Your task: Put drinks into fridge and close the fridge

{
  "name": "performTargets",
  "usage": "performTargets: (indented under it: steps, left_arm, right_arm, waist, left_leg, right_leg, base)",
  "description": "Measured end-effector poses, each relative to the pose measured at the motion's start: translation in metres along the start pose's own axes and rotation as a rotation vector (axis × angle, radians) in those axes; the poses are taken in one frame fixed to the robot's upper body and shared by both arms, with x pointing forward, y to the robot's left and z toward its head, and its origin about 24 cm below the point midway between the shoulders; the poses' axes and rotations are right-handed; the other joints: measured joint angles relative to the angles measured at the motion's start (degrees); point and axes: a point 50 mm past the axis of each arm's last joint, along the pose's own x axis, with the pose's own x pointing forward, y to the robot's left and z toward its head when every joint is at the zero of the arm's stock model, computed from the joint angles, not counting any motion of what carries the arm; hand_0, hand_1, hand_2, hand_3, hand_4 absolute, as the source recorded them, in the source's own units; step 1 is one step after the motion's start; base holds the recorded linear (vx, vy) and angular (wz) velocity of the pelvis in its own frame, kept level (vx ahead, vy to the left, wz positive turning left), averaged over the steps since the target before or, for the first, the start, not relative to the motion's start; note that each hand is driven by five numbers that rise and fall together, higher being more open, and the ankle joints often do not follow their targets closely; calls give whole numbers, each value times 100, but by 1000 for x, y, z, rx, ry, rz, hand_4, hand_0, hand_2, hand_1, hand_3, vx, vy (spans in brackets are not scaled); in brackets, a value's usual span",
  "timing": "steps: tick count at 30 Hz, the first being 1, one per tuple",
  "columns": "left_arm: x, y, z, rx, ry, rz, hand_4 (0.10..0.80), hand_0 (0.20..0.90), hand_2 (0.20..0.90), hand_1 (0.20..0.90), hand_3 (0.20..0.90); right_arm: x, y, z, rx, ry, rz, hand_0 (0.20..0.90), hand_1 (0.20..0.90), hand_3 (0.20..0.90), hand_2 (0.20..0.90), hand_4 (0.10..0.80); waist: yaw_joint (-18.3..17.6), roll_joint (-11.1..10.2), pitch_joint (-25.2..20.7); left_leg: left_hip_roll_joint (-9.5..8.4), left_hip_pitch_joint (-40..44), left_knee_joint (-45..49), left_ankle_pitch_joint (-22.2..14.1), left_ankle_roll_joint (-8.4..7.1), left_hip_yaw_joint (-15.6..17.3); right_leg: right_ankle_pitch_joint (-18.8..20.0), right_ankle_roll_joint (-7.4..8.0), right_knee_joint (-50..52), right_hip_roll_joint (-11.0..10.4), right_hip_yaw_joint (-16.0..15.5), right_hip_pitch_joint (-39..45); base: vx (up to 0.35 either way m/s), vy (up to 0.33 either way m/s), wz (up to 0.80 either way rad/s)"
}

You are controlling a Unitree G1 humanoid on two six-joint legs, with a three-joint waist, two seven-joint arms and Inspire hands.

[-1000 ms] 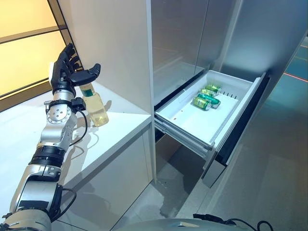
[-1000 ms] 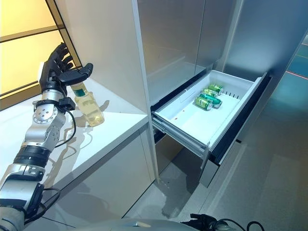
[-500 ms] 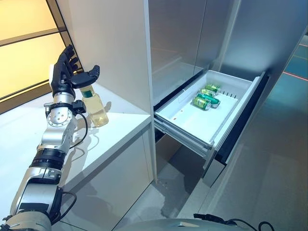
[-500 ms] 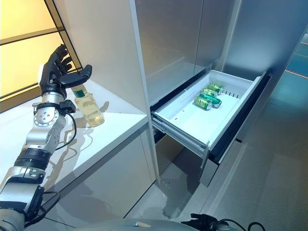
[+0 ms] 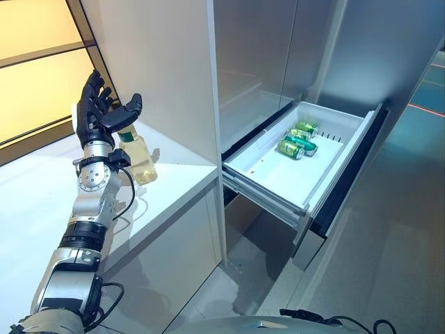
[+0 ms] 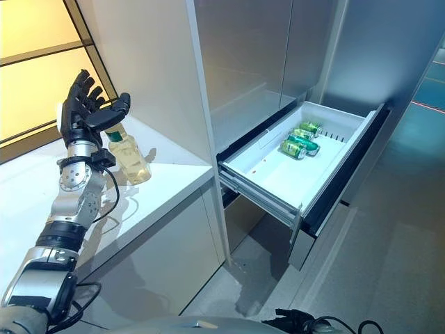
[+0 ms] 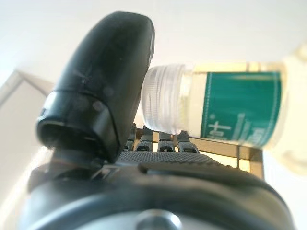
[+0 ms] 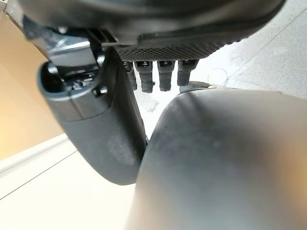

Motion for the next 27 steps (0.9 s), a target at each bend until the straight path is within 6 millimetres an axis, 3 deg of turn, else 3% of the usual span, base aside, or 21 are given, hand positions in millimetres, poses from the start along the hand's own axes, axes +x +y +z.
performTargets:
  steps: [23, 27]
  left_arm:
    - [-1, 0, 7, 46, -80, 13, 800, 900, 900, 900, 900]
    - [-2, -6, 18, 9, -128, 12, 800, 900, 900, 900, 900]
  right_arm:
    - [0, 2, 2, -12, -9, 6, 900, 900, 900, 900, 800]
    - [1, 5, 5, -13, -18, 13, 900, 900, 900, 900, 800]
  waist:
    - [-1, -87, 63]
    - [7, -172, 134]
  left_leg:
    - [1, -3, 0, 0, 0, 1]
    - [0, -8, 0, 0, 0, 0]
  right_leg:
    - [0, 1, -5, 0, 7, -6]
    - [0, 0, -2, 0, 6, -12]
  base:
    - [0, 0, 0]
    - [0, 0, 0]
